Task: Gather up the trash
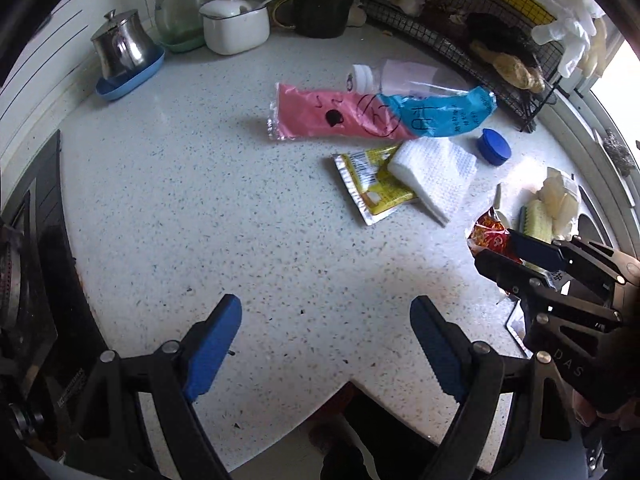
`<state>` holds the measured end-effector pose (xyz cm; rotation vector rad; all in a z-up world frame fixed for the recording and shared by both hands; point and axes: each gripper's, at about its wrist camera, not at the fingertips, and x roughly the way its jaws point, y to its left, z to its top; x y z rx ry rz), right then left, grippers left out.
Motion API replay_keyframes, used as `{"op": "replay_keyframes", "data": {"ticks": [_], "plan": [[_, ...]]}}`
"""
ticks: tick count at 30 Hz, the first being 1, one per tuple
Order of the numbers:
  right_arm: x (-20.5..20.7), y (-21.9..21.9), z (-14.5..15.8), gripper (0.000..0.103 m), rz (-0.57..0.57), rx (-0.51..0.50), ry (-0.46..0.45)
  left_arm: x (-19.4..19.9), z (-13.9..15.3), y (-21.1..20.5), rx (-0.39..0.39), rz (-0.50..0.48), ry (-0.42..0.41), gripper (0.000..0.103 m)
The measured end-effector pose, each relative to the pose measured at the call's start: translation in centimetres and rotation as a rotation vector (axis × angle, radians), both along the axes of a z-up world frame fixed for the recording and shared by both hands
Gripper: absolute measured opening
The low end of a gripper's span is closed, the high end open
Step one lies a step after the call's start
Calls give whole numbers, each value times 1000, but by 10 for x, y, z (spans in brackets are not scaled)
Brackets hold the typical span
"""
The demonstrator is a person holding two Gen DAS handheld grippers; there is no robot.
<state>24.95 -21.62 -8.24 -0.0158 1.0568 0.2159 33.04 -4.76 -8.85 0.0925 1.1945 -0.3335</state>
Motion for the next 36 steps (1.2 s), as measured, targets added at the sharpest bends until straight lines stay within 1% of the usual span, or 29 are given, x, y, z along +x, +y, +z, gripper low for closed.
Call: {"op": "replay_keyframes", "data": {"ticks": [4, 7, 10, 13, 15, 17, 21, 26, 28, 29, 32, 33, 34, 36], "plan": [[-26, -23, 16, 28, -109, 7, -30, 7, 13, -26, -19, -85, -21, 85], [-30, -46, 22, 28, -191, 4, -36, 15, 18, -52, -33, -148, -25, 85], [-36, -66, 30, 28, -264, -22, -53, 20, 18, -79, -43, -216, -17, 85], [-37, -83, 33, 28, -340, -50, -67, 25, 12, -106, -44, -280, 4, 85], [-38, -93, 31, 28, -375, -40, -67, 30, 7, -122, -44, -315, 17, 85], [-42, -103, 30, 28, -401, -35, -73, 34, 2, -133, -33, -345, 32, 85], [-45, -122, 20, 28, -439, -5, -50, 43, -11, -155, -1, -402, 50, 85], [-42, -135, 7, 28, -466, 22, -24, 57, -28, -176, 66, -442, 65, 85], [-43, -139, 5, 28, -476, 31, -20, 60, -33, -183, 73, -457, 76, 85], [-44, -141, 5, 28, -481, 34, -20, 61, -35, -187, 70, -465, 83, 84], [-45, -146, 4, 28, -498, 48, -19, 64, -41, -199, 79, -475, 100, 64], [-45, -148, 4, 28, -503, 51, -18, 65, -44, -203, 82, -478, 108, 59], [-46, -150, 4, 28, -509, 52, -18, 66, -46, -206, 84, -482, 113, 55], [-46, -153, 4, 29, -514, 55, -16, 65, -45, -207, 92, -490, 94, 48]]}}
